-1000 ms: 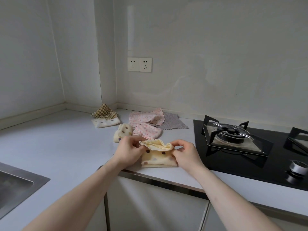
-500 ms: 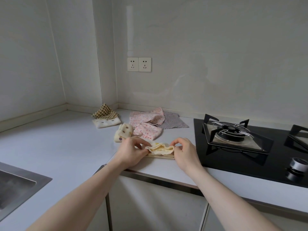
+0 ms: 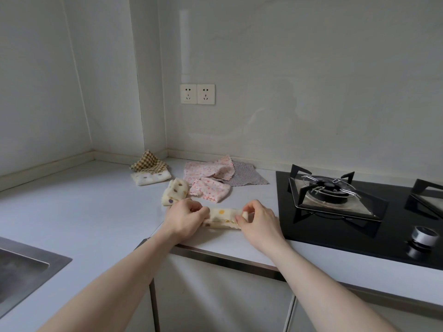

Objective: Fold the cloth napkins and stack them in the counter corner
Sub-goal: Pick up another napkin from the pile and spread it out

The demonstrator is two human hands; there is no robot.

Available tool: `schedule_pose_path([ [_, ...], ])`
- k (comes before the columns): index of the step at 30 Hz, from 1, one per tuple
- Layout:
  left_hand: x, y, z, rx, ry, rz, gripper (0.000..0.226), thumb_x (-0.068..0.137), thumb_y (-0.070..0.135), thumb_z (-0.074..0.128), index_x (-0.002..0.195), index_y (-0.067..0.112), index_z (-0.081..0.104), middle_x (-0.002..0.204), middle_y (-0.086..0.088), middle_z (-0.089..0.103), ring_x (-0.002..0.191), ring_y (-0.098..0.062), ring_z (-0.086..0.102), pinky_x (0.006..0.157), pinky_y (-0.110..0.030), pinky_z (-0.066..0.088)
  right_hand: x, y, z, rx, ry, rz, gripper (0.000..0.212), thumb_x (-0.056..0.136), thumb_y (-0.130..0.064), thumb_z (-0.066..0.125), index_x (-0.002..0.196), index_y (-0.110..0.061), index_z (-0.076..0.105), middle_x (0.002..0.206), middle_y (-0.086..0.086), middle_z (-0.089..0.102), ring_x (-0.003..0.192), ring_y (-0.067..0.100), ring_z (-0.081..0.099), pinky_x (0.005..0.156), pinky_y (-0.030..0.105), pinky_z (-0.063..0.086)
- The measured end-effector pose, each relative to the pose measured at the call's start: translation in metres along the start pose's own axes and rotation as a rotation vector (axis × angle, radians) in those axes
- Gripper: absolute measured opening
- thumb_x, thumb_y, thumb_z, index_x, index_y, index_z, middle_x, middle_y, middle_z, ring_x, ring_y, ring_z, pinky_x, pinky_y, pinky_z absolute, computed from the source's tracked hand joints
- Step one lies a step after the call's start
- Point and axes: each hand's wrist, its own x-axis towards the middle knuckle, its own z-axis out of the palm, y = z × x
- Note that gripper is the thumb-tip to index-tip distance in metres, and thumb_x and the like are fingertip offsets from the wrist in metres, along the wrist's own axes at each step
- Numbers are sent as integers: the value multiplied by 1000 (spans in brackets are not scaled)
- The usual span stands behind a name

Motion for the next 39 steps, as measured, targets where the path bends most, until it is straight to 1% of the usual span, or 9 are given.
schedule_pose_path([
  [4,-2,1,0,127,57,-13,37,74,62,74,69,25,67,75,11,66,75,-10,61,65,-30,44,1,1,1,-18,-18,6,38,93,-45,61,128,-29,60,126,-8,67,121,21,55,102,35,44],
  [9,-5,3,-5,69,6,7,42,77,38,70,113,38,49,116,18,56,94,-1,57,94,-37,44,1,0,-1,-8,-54,10,36,93,-46,60,126,-32,61,125,-8,64,118,19,57,102,36,43],
  [12,-4,1,-4,127,-67,49,34,84,50,60,118,42,56,125,16,55,105,-6,53,102,-38,38,-1,0,-1,-27,-86,1,26,94,-47,58,115,-32,61,118,-7,63,113,20,57,98,37,42],
  [16,-5,5,-6,174,-143,86,49,73,79,49,104,41,59,109,21,58,103,-7,52,96,-36,42,-2,0,-2,-36,-116,-36,19,95,-48,52,108,-33,54,113,-11,62,110,19,57,95,38,41],
  [25,-10,16,-12,-69,-221,27,21,83,20,75,90,22,56,77,5,67,70,-11,59,66,-30,48,-5,4,-4,154,-127,6,18,84,-46,62,96,-38,52,84,-14,63,89,6,55,85,32,44],
  [29,-3,23,-17,-65,-258,-40,20,75,26,71,93,31,62,84,11,71,81,-11,65,71,-32,52,-1,3,-5,189,-165,89,23,78,-54,62,95,-38,59,83,-16,66,87,5,58,81,29,46],
  [33,5,34,-24,-71,-304,-215,22,71,38,67,93,40,62,88,16,69,88,-5,61,78,-32,50,14,-10,-23,447,-312,312,16,82,-32,76,94,-34,66,92,-17,74,89,5,69,79,29,56],
  [35,6,57,-28,-180,-332,-363,21,75,39,68,94,35,63,89,12,70,89,-9,63,79,-32,52,24,-19,-42,568,-414,482,16,87,-22,77,101,-28,70,98,-11,76,94,10,72,83,29,59],
  [39,-2,122,-58,-407,-325,-526,25,88,42,72,98,20,65,92,0,72,88,-21,67,79,-36,53,25,-44,-108,559,-460,594,17,91,-36,73,101,-21,72,96,-3,78,94,17,74,82,35,60],
])
